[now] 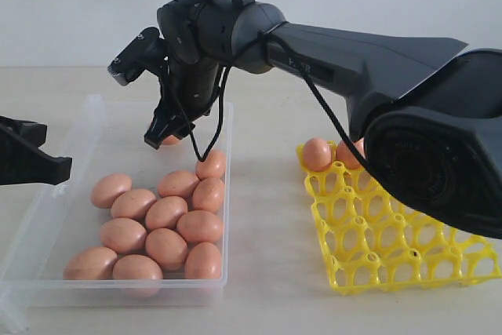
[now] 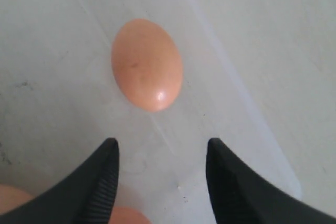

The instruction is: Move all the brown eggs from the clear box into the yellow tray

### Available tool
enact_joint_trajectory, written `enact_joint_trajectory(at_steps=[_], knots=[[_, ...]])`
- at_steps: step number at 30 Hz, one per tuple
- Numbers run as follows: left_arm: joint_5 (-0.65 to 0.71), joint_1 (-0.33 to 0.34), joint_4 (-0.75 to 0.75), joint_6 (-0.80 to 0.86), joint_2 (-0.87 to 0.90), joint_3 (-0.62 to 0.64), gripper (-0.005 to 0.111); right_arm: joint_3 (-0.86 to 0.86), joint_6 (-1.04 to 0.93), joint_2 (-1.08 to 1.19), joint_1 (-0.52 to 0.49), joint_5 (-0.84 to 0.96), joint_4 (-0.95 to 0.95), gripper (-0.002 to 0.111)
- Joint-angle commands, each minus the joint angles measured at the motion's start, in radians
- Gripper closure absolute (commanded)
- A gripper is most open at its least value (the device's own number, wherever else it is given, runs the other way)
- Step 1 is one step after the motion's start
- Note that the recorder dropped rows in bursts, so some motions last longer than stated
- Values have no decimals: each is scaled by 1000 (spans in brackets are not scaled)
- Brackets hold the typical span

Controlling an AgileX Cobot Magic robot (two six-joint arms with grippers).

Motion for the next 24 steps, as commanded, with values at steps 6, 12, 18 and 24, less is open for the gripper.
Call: enact_joint_trajectory(at_steps=[6, 12, 18, 24], knots=[[-5, 3, 5, -14, -9, 2, 103, -6, -3, -13, -1, 19, -7, 63], [-5, 3, 5, -14, -9, 2, 103, -6, -1, -13, -1, 47, -8, 63], [-5, 3, 5, -14, -9, 2, 103, -6, 5, -13, -1, 58, -8, 63], [-5, 3, 5, -14, -9, 2, 103, -6, 5, -13, -1, 85, -11, 63]])
